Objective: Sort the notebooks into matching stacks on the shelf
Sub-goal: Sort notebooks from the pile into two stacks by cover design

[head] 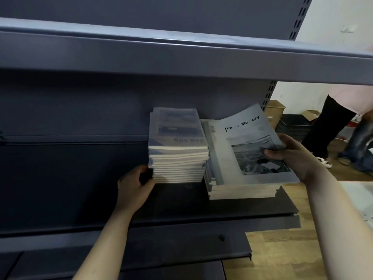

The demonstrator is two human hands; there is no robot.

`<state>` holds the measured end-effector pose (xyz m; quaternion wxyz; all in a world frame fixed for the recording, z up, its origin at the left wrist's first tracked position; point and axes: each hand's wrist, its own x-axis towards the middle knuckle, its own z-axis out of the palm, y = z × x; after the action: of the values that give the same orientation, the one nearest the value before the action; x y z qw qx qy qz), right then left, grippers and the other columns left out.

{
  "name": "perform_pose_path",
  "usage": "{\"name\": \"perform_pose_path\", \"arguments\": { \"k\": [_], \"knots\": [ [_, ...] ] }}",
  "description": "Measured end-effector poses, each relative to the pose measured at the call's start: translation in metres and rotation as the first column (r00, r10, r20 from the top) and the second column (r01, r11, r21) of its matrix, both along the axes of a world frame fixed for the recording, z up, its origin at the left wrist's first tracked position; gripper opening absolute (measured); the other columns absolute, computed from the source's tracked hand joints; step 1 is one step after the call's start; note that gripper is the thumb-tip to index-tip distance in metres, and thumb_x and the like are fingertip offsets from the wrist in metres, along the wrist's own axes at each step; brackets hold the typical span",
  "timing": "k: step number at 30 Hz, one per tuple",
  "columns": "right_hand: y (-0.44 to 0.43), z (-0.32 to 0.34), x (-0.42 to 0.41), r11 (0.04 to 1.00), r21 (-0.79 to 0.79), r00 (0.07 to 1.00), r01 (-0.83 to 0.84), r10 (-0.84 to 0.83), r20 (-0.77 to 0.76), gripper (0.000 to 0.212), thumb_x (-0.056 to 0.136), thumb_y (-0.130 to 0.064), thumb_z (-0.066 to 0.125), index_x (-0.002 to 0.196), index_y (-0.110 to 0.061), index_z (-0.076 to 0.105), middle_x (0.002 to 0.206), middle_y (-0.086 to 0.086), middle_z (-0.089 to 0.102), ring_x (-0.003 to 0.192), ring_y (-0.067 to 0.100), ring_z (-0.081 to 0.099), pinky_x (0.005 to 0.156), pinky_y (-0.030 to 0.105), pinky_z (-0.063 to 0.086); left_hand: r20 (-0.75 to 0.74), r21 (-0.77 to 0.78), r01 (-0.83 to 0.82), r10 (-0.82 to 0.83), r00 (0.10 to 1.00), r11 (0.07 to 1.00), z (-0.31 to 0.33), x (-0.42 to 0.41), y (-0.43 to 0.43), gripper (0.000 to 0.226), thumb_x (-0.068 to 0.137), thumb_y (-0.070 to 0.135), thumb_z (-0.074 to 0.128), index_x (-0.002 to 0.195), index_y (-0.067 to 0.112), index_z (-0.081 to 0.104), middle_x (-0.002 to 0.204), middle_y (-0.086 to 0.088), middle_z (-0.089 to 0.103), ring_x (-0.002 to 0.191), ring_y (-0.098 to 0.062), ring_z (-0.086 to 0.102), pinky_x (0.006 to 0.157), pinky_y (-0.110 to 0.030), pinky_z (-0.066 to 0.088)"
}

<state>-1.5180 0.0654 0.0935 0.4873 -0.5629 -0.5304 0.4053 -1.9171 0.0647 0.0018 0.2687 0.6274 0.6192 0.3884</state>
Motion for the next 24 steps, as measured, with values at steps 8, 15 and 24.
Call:
{"name": "perform_pose_path", "arguments": {
  "k": [8,15,24],
  "knots": [
    [0.021,-0.002,-0.004,0.989,0.097,0.950,0.115,-0.138,0.282,0.052,0.072,-0.003,0.080,0.120,-0.014,0.061,0.104,0.000,0.071,0.090,0.017,0.069,0.077,0.033,0.056,0.008,0.005,-0.007,0.007,1.000,1.000,0.003,0.002,-0.003,0.028,0.086,0.032,0.064,0.107,0.046,0.050,0.102,0.021,0.055,0.106,-0.010,0.054,0.102,-0.046,0.039],
    [0.036,-0.001,-0.008,0.976,0.144,0.890,0.162,-0.208,0.406,0.055,0.068,-0.011,0.084,0.118,-0.014,0.061,0.098,-0.004,0.067,0.087,0.015,0.064,0.068,0.022,0.046,0.020,-0.009,-0.018,0.018,1.000,1.000,0.004,0.003,-0.003,0.029,0.086,0.033,0.064,0.108,0.045,0.049,0.103,0.022,0.054,0.107,-0.009,0.052,0.104,-0.047,0.037],
    [0.041,-0.002,-0.012,0.961,0.154,0.790,0.229,-0.276,0.548,0.058,0.069,-0.019,0.084,0.121,-0.012,0.059,0.099,-0.004,0.058,0.092,0.019,0.056,0.078,0.031,0.042,0.027,-0.013,-0.017,0.017,0.999,1.000,0.004,0.004,-0.003,0.030,0.087,0.032,0.064,0.111,0.044,0.050,0.109,0.018,0.056,0.112,-0.012,0.052,0.107,-0.047,0.034]
  ]
}}
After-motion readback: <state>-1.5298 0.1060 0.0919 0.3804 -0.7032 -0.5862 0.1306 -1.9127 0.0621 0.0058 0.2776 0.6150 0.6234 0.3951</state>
